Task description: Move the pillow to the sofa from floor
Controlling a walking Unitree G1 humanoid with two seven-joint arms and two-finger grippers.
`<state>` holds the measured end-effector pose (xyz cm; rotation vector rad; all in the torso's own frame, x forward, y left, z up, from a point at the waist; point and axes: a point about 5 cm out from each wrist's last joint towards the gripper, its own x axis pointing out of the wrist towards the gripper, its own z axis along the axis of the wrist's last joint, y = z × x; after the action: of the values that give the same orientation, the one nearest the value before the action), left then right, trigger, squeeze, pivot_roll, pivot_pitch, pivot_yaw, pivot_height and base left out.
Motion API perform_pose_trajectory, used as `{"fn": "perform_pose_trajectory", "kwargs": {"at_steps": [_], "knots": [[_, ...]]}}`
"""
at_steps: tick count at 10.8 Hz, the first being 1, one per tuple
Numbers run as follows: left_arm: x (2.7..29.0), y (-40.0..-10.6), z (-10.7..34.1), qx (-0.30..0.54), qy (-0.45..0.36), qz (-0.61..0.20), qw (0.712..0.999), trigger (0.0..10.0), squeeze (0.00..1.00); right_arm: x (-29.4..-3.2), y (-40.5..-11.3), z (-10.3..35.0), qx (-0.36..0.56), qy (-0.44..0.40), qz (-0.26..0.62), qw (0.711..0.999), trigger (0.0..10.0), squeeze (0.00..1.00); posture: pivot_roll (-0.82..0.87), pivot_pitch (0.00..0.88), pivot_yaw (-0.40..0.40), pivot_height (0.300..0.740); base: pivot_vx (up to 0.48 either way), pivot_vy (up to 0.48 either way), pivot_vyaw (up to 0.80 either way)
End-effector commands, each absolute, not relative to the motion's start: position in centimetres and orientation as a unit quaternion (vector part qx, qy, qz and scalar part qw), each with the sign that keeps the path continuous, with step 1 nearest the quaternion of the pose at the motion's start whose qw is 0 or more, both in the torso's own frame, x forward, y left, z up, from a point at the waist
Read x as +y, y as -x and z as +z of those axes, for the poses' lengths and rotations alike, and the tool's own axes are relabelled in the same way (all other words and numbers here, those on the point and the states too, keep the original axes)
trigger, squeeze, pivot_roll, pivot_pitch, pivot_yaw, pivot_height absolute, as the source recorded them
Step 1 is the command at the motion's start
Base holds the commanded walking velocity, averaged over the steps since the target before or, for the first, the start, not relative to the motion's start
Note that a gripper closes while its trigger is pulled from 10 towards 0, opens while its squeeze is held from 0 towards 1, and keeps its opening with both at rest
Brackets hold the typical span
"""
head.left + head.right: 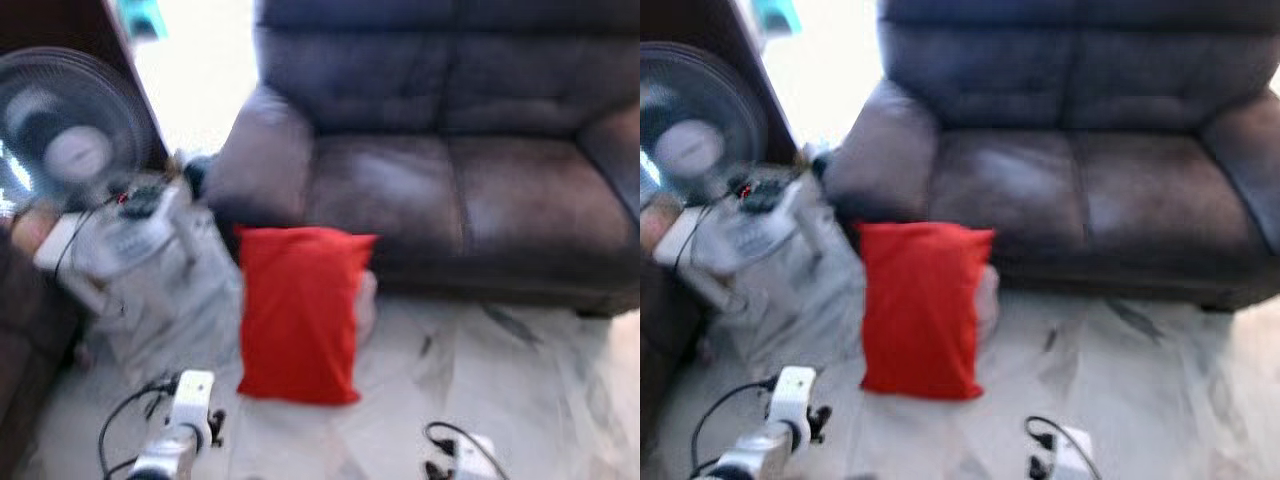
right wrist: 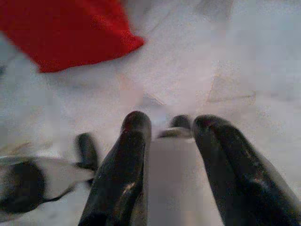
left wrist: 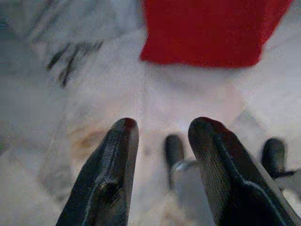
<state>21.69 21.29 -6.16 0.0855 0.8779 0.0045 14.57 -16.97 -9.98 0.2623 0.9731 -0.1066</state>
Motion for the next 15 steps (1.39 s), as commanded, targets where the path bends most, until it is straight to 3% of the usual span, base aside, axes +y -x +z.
{"fn": "perform_pose_trajectory", "kwargs": {"at_steps": [1,4,11,15], "knots": [[20.94,-21.81,-6.17,0.425,-0.043,-0.006,0.904,10.0,0.00,-17.65,-13.96,-10.15,0.473,-0.121,-0.060,0.871,10.0,0.00,0.00,0.076,0.030,0.740,0.000,0.446,0.00],[20.97,-21.83,-6.15,0.425,-0.045,-0.006,0.904,10.0,0.00,-17.61,-13.98,-10.15,0.472,-0.123,-0.060,0.871,10.0,0.00,0.00,0.078,0.031,0.740,0.000,0.449,0.00],[20.89,-22.10,-5.95,0.413,-0.068,-0.017,0.908,10.0,0.00,-17.71,-14.00,-10.12,0.470,-0.124,-0.059,0.872,10.0,0.00,0.00,0.079,0.025,0.740,0.000,0.000,0.00],[20.86,-22.07,-5.99,0.416,-0.069,-0.018,0.907,10.0,0.00,-17.75,-14.00,-10.12,0.472,-0.120,-0.057,0.872,10.0,0.00,0.00,0.079,0.022,0.740,0.000,-0.478,0.00]]}}
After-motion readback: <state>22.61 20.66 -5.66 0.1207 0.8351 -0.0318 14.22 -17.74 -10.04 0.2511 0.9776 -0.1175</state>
